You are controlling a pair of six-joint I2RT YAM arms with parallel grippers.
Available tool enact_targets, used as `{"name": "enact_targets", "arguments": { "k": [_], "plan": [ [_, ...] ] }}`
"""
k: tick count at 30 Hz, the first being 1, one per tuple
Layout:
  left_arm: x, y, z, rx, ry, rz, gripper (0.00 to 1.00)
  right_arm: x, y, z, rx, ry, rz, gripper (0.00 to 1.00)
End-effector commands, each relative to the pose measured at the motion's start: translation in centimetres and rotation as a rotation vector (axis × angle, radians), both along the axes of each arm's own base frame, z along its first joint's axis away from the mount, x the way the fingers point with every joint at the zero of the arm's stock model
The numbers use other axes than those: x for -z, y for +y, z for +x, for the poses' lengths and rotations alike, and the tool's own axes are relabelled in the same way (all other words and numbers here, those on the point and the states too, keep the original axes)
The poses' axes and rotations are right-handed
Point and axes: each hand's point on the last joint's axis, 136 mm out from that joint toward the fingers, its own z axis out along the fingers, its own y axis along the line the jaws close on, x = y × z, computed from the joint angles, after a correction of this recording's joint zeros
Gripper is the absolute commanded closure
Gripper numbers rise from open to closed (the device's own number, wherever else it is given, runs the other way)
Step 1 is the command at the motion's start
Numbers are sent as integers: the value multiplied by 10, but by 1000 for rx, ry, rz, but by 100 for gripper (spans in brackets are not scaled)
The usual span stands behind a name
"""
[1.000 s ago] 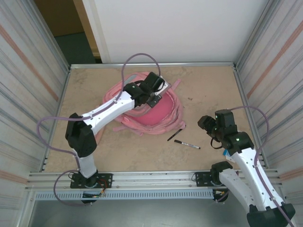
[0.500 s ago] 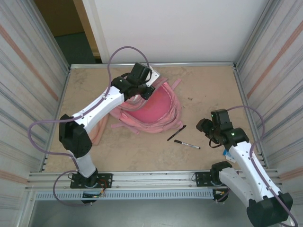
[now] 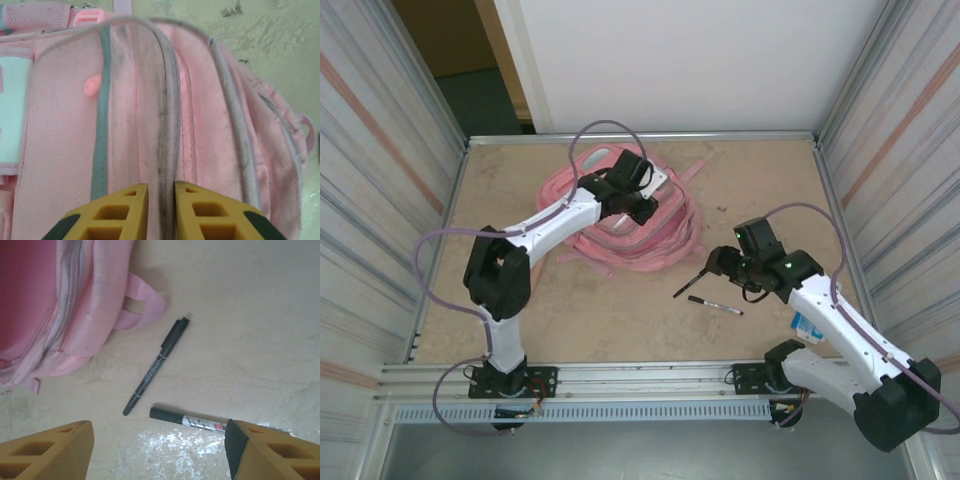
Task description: Pack the student bag
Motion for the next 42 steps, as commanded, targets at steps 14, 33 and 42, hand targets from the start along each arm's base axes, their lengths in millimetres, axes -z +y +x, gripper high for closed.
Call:
{"name": "enact_targets", "arguments": {
  "k": [14, 33, 42],
  "plan": [
    [29, 247, -111, -909, 179, -149, 68, -47, 108, 0, -374, -200, 98, 32],
    [145, 263, -172, -1256, 547, -512, 73, 3, 207, -21, -564, -48, 84, 40],
    [129, 173, -216, -1109, 802, -643, 68, 34, 273, -32, -708, 143, 242, 45]
  ]
}}
